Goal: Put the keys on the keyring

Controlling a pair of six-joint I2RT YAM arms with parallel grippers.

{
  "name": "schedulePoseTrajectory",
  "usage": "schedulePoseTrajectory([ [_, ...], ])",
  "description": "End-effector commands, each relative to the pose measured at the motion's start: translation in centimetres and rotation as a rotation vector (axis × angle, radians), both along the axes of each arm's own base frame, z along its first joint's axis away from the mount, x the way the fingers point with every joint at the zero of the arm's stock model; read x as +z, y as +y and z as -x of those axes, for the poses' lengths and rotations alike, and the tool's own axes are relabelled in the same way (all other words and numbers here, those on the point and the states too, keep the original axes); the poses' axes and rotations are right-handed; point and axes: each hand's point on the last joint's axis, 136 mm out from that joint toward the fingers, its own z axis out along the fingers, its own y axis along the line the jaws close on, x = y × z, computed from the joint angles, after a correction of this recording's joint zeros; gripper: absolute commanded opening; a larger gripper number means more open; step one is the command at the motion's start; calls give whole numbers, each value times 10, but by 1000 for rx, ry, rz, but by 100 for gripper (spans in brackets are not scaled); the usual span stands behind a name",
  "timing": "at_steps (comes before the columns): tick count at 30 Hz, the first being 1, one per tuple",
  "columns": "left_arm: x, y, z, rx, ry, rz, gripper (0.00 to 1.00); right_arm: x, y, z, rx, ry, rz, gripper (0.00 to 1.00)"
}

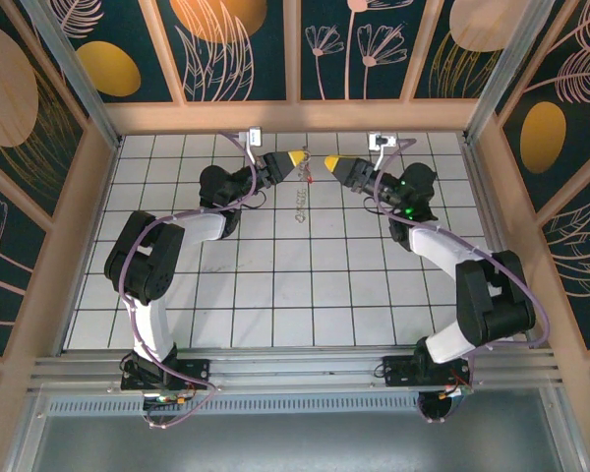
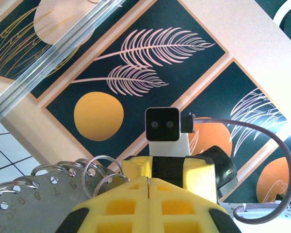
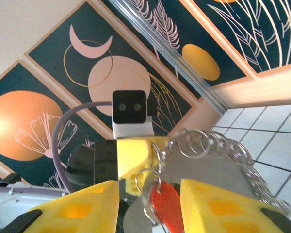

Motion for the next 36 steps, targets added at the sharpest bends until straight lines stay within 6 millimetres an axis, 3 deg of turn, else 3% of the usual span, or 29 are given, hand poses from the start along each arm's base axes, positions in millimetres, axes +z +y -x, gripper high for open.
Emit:
schedulePoseTrajectory([
  [1,30,5,13,-1,-95,44,0,21,7,-9,-34,-7,-65,39],
  [15,31,5,14,-2,-99,44,0,14,33,-8,15,20,-82,38],
  [27,30,5,14,-4,-100,47,0,18,42,-8,33,10,-88,28],
  [32,30,5,15,-5,-100,47,0,19,43,-10,36,7,-89,19],
  [36,29,5,15,-7,-98,46,0,20,44,-10,45,1,-84,2],
])
